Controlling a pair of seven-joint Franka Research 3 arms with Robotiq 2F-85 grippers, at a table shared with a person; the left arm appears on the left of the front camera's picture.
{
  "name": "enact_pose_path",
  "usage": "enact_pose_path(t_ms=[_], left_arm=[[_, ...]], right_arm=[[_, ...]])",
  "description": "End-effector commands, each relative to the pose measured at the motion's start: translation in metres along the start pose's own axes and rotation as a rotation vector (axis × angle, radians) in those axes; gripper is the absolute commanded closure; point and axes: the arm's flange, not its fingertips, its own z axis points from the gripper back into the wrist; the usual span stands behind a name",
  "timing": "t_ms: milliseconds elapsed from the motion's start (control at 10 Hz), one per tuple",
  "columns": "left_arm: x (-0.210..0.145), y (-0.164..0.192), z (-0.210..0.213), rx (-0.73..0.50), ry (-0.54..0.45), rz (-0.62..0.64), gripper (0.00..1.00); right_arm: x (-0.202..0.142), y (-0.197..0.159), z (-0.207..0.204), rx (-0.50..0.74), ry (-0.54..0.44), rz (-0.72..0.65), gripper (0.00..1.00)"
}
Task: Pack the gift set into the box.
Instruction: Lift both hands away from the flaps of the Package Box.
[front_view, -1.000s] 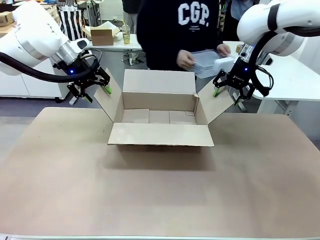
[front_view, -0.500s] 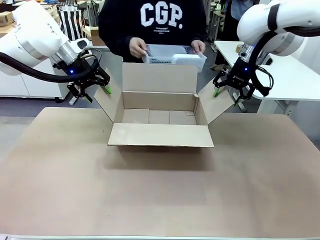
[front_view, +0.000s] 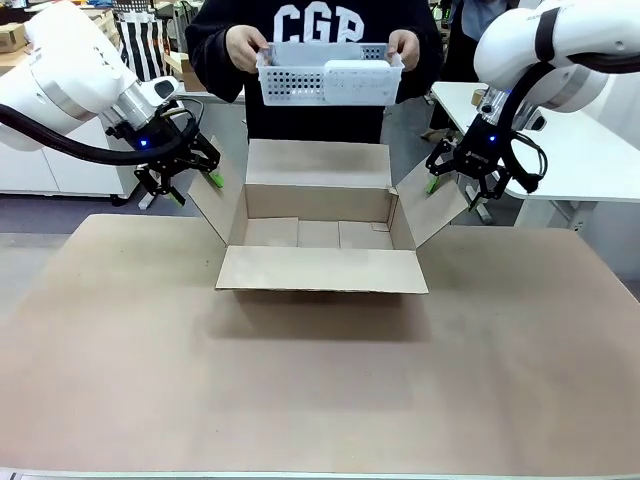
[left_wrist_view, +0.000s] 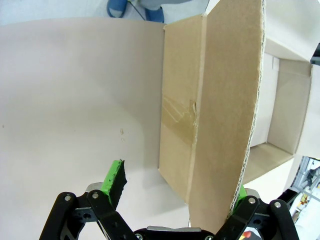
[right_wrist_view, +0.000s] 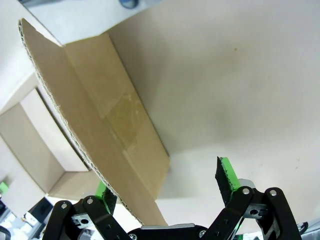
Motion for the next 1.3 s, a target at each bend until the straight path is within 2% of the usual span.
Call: enact_pose_path(t_ms=[0,1200], left_arm=[[-0.0005,-0.0002,0.0016,0.014,-0.005,0.011,0.0],[-0.0005,-0.0002,0.0016,0.014,-0.005,0.011,0.0]], right_arm=[[-0.0017,0.0003,0.0038,-0.021,-0.01,-0.005,0.0],[-0.0017,0.0003,0.0038,-0.021,-0.01,-0.005,0.0]])
